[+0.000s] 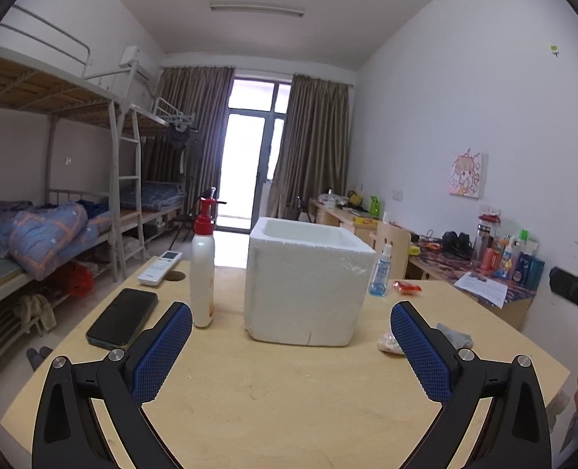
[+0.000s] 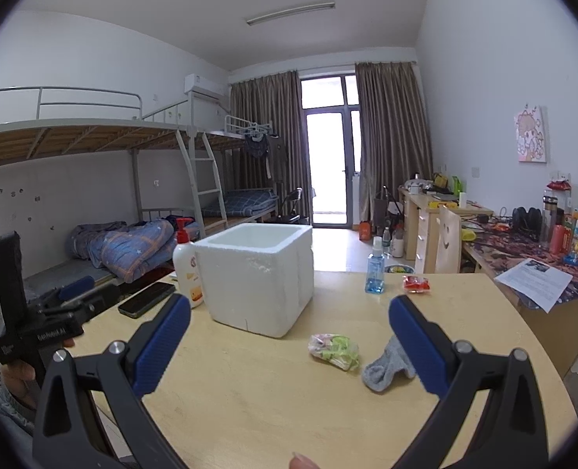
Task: Organize soft objects
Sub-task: 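Move the left gripper to the green snack packet while the right gripper approaches the grey sock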
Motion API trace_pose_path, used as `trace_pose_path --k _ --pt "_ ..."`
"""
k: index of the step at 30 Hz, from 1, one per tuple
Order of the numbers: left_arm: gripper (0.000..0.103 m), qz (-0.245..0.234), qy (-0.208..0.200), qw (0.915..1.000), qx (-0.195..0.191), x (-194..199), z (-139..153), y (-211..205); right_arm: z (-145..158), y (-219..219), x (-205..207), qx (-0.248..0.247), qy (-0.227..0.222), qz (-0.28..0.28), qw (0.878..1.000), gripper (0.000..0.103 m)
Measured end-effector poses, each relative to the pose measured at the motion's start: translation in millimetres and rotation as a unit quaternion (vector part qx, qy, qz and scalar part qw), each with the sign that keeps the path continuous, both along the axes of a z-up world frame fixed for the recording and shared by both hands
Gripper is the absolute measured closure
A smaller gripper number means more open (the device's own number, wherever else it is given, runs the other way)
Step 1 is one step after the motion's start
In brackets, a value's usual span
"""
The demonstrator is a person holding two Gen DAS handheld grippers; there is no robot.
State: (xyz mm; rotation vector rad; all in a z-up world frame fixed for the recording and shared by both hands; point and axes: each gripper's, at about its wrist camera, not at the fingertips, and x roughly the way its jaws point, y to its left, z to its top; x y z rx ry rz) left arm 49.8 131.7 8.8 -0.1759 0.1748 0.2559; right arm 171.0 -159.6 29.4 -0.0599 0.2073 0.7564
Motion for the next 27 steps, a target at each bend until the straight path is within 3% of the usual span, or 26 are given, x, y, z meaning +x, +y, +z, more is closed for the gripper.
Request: trace_pose_path --k 16,27 --pt "0.001 -0.087 0.030 0.9957 0.014 43.0 -1.5 -33.8 -16.4 -20.3 14.7 0.001 0.027 -0.026 0.999 0.001" --pt "0.001 -0.150 0.066 0.9862 0.022 73.1 -5.9 -59.5 -25.6 -32.5 27.1 0.001 0.038 -0.047 0.998 0.000"
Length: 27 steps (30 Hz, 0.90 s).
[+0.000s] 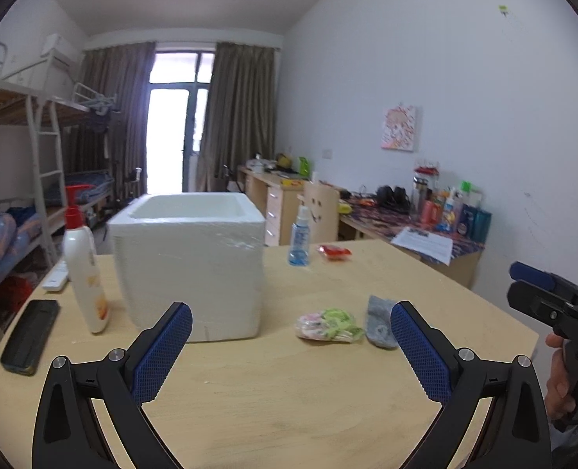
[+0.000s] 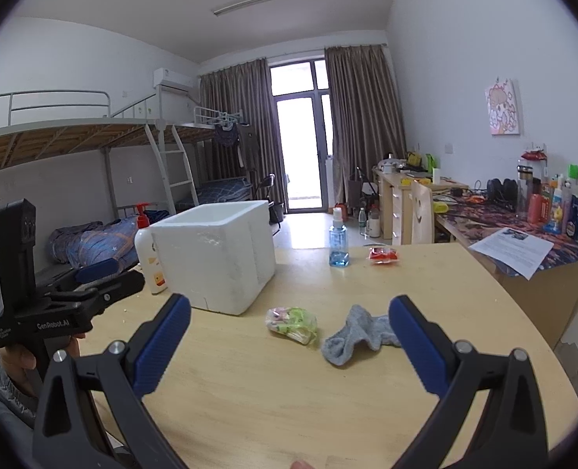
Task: Organize soft objects
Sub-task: 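Move the left gripper to the green snack packet while the right gripper approaches the grey sock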
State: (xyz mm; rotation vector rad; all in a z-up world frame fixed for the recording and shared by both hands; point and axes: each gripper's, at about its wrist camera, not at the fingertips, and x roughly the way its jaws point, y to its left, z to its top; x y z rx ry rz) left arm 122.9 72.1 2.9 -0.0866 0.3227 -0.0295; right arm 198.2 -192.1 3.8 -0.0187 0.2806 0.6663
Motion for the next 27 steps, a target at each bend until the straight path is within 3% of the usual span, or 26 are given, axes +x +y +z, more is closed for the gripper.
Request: trace_pose_path --k 9,27 --pt "0.001 -0.032 0.033 0.9988 0.019 26.3 -8.1 -17.1 -15.1 3.4 19.7 -0.010 0.028 -0.003 1.000 0.000" --pt "0.001 -0.050 0.083 0.9952 0.012 83.3 -22.9 -31.7 -31.5 -5.5 71.1 -0.026 0.079 -0.022 0.996 0.001"
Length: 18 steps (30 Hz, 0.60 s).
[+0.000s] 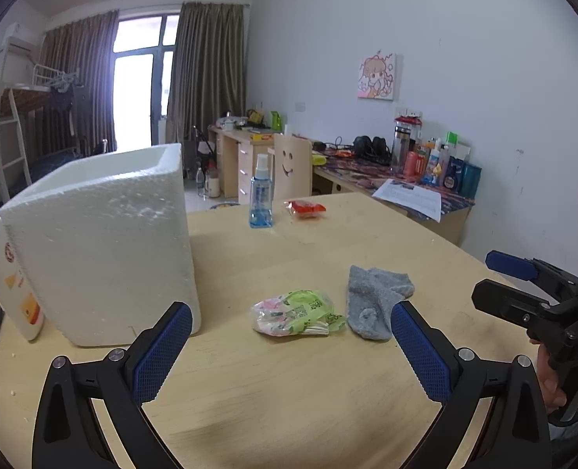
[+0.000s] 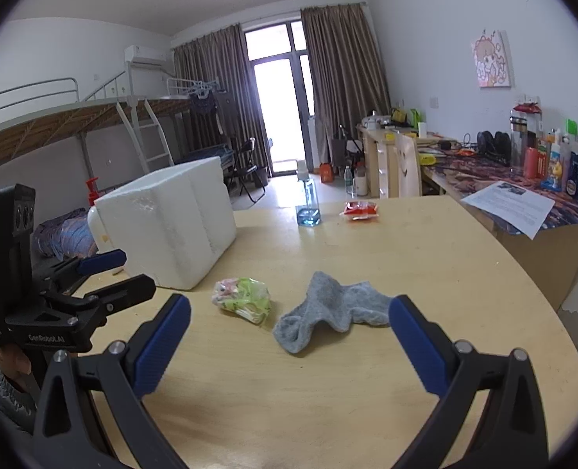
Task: Organize soft objects
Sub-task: 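Move the left gripper to the green snack packet while the right gripper approaches the grey sock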
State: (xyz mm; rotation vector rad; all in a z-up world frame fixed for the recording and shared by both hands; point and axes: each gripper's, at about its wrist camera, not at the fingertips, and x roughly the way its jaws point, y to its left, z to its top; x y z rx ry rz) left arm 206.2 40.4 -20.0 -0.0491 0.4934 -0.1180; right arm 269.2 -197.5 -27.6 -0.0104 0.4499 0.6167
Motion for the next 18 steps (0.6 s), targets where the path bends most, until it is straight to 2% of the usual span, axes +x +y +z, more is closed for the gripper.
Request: trace_pose_path --k 9,14,18 --pt "0.001 -0.003 0.035 0.9994 -0.007 21.3 -10.4 -1.5 -3.2 4.1 16.9 -0.017 0.022 0.001 1.000 0.001" --pt "0.001 0.000 0.049 0.9987 0.014 35.7 -17.4 -6.7 -5.3 6.3 24.7 -0.022 0.032 0.002 0.999 0.001" --pt "0.001 -0.004 0.059 0.9982 0.009 41.4 -21.4 -6.5 -7.1 9.4 31.2 -0.036 0.038 0.007 0.999 0.001"
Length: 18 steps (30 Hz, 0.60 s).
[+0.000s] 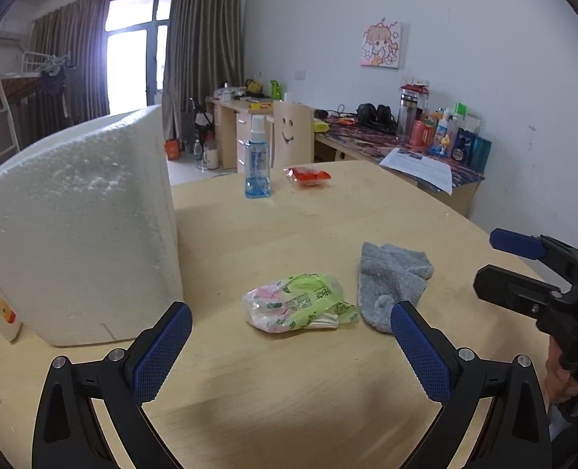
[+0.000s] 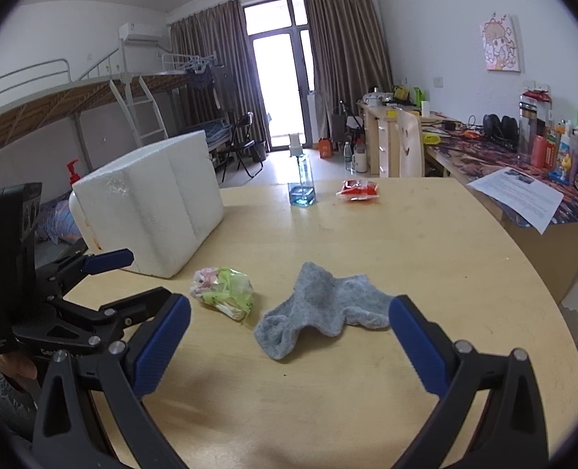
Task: Organize soft objects
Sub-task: 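Move the left gripper to the green snack packet while the right gripper approaches the grey sock, then close the left gripper on the green snack packet and lift it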
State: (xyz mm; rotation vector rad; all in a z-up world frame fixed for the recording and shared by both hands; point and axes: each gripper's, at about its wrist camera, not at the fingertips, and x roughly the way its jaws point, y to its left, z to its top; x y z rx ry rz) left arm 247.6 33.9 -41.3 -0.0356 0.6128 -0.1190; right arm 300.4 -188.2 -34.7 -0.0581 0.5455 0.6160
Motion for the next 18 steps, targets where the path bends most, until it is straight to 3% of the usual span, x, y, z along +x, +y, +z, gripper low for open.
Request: trace_pose_path --k 10,18 --pt "0.002 -0.008 0.018 0.9998 0.004 18.7 -10.2 -8.0 -4.0 -0.8 12.4 -0.010 0.011 0.010 1.000 0.001" --pt "0.008 -0.011 0.070 0.9975 0.008 46.5 -27.9 -13.4 -7.4 0.9 24.7 -0.022 0.020 0.023 0.999 0.001"
